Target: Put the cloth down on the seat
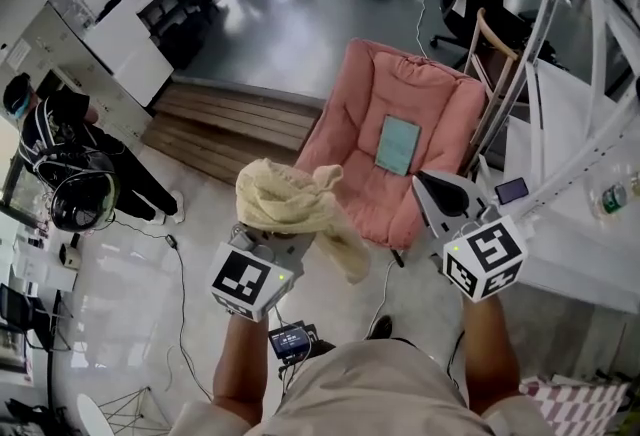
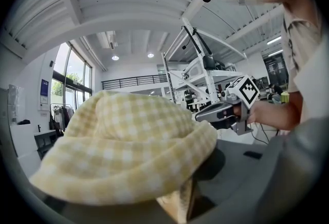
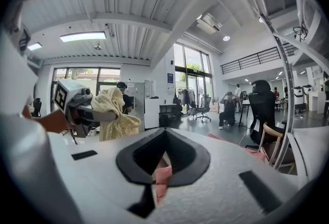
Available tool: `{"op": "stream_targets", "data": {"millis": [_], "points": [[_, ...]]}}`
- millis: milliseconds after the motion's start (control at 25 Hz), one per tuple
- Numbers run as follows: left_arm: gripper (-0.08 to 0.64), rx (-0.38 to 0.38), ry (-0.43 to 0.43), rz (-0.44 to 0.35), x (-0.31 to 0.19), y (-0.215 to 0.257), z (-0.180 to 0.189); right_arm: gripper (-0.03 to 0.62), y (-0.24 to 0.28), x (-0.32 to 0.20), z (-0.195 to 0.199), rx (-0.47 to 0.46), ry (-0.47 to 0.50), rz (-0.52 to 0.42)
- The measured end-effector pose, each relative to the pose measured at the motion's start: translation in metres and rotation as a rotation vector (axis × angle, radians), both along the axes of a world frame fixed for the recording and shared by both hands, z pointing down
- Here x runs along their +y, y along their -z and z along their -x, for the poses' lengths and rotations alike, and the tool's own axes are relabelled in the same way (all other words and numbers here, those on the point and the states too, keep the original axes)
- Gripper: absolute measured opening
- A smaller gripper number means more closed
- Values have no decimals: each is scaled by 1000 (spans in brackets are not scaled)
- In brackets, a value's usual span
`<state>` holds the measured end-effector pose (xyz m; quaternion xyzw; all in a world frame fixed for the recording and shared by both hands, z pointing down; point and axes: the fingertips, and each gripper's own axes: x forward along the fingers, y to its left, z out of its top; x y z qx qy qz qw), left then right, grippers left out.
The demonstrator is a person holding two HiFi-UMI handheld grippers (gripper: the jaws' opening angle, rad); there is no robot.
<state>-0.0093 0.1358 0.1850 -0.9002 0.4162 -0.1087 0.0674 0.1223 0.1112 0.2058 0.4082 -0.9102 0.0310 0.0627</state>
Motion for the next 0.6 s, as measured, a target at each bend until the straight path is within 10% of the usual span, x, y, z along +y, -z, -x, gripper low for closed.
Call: {"op": "stream_targets", "data": {"millis": [600], "points": [[141,-3,-8,5,-77,5,-15,-8,-19,-46,-34,12,-80,30]]}}
